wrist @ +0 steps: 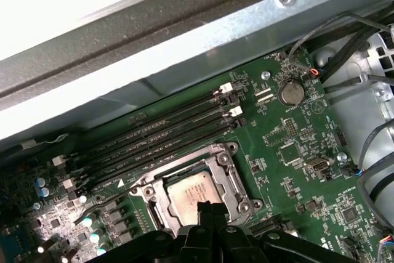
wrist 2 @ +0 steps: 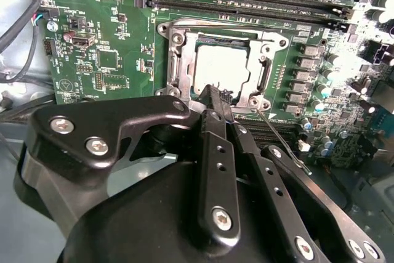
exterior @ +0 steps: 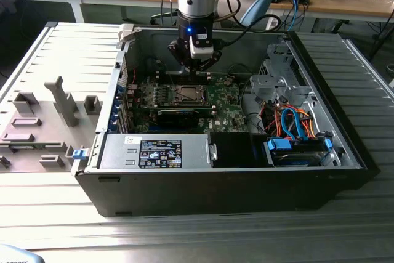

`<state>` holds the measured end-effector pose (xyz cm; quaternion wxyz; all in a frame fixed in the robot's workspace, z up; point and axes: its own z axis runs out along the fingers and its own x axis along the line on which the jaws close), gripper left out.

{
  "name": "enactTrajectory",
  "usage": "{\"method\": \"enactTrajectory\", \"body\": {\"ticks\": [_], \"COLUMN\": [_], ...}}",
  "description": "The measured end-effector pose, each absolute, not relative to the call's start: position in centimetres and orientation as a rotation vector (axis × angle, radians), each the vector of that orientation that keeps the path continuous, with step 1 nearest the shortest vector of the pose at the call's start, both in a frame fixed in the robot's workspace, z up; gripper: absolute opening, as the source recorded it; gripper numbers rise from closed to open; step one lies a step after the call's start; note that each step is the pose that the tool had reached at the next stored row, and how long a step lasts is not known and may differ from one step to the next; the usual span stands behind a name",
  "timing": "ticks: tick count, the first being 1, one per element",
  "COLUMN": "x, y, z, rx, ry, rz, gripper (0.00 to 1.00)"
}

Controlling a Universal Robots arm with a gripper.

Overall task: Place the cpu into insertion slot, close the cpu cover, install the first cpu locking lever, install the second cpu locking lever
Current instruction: 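Install the first cpu locking lever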

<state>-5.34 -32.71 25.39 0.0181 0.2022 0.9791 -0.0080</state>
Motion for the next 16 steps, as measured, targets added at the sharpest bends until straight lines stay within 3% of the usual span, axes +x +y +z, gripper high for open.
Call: {"method": "enactTrajectory", "body": {"ticks": [16], "x": [-5.33], "y": [-32.71], "z": [25.39], "rx": [0.601], "ry": [3.046], "rz": [-0.024], "gripper": [0.11]}}
